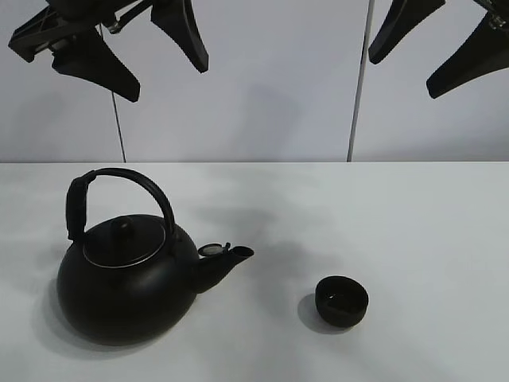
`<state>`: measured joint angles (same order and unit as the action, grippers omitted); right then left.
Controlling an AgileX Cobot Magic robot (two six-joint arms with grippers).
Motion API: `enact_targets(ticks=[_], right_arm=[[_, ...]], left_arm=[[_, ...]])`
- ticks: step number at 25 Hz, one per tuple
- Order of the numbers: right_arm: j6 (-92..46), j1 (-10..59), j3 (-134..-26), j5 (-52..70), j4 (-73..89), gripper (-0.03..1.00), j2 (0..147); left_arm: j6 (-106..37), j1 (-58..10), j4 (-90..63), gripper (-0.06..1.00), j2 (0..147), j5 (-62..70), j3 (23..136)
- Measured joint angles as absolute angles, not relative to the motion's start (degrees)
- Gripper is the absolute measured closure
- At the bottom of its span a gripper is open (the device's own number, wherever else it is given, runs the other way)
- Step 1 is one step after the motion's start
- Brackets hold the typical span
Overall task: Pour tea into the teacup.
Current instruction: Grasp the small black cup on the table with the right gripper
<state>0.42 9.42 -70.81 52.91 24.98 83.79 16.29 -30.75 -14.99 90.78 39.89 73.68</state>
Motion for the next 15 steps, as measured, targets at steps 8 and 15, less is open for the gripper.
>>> enact_targets(ticks=[8,15], right_arm=[[-4.4,9.4,-70.8,52.9,25.3,0.51,83.8],[-16.6,11.3,-70.8,53.9,26.7,0.45,83.8]], left_arm=[[16.3,-30.7,-15.0,0.42,90.8,39.9,73.7],[16.3,-30.7,-15.0,0.42,90.8,39.9,73.7]])
